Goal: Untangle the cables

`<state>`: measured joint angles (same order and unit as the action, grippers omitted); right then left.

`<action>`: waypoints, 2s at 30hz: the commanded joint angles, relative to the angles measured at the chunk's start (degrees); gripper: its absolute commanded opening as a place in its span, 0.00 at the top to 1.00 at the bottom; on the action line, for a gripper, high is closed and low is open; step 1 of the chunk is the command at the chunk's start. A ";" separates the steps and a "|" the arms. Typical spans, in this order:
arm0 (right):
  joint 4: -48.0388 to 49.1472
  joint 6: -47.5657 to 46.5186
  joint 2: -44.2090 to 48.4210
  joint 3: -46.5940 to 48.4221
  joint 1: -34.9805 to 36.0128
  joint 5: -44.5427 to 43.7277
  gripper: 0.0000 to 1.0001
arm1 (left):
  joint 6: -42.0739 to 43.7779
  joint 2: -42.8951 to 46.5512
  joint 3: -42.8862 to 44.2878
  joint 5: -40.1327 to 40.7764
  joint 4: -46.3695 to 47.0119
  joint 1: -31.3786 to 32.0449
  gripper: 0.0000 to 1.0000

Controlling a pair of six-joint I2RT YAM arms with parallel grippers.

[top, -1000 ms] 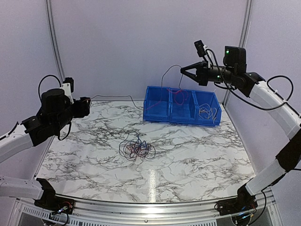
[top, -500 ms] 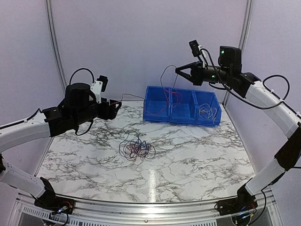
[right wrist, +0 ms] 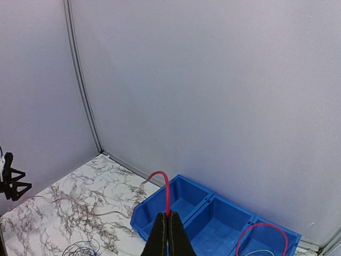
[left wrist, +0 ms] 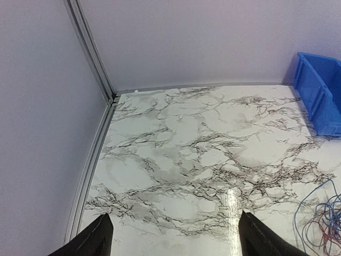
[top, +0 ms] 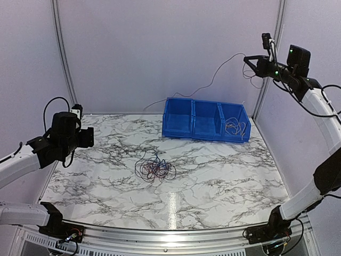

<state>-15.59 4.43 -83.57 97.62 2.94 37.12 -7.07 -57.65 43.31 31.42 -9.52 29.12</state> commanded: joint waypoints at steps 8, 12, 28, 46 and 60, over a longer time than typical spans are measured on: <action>-3.87 -2.18 2.36 5.61 -0.06 0.53 1.00 | -4.37 -2.36 2.40 5.40 -5.87 -1.53 0.16; -3.59 -0.46 2.55 3.45 0.02 2.98 1.00 | -7.80 1.55 1.80 -12.06 0.87 -1.40 0.24; 0.85 2.11 4.16 -6.94 9.68 3.36 1.00 | -6.53 -26.53 26.46 -30.95 25.14 25.36 0.29; 1.42 2.10 2.36 -5.93 18.66 3.95 1.00 | -11.44 -52.19 50.41 -10.23 29.38 30.49 0.37; 3.12 3.40 2.66 -7.89 20.17 6.41 1.00 | -17.21 -60.15 57.00 -8.63 29.45 28.07 0.46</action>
<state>-14.92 6.31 -80.79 90.26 22.35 41.67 -20.32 -116.40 98.00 20.29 17.93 58.59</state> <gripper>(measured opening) 0.015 0.571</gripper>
